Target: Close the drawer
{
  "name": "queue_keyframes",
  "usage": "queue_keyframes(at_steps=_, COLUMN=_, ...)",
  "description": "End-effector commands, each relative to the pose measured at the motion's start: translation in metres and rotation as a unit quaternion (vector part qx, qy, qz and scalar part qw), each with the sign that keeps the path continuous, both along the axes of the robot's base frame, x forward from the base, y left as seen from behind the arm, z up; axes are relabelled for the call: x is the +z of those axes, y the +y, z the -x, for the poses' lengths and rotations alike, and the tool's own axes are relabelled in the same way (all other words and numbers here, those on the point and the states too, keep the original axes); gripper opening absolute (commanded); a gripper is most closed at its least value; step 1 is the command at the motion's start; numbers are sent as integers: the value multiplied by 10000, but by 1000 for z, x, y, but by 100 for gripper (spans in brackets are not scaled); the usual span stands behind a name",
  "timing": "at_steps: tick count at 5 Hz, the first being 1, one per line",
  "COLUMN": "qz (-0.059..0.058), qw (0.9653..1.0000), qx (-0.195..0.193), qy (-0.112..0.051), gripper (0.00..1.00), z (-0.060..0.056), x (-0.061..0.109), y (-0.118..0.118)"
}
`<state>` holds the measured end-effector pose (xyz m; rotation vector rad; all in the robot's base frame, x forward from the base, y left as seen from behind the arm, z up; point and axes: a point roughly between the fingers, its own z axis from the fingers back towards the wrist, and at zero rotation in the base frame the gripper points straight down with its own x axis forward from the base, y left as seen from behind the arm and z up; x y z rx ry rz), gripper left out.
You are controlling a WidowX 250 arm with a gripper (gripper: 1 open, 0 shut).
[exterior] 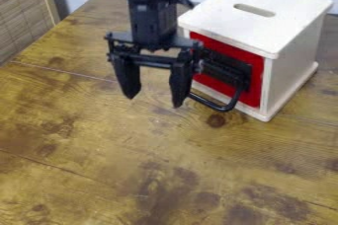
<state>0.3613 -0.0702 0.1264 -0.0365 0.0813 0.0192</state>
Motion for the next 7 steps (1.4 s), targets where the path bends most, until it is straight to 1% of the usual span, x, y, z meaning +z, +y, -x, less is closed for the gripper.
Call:
queue_keyframes(at_steps=1, qz=-84, qw=9984, qx=161, qy=-543, gripper=100, z=-10, x=36, y=25)
queue_keyframes(at_steps=2, qz=-229, qw=9976, qx=220, qy=-613, gripper=100, z=-24, x=37, y=40)
queue_keyframes(at_steps=3, qz=-312, qw=9975, qx=349, qy=-537, gripper=100, z=-27, x=32, y=49)
queue_keyframes(at_steps=5, qz=-403, qw=9978, qx=321, qy=-422, gripper=100, z=-22, x=23, y=37)
queue_keyframes(at_steps=6, qz=-421, qw=9980, qx=-208, qy=-412, gripper=100, z=-31, x=13, y=39)
queue_keyframes(at_steps=7, qz=-477, qw=9948, qx=-790, qy=-441, gripper=100, z=-42, x=6, y=37)
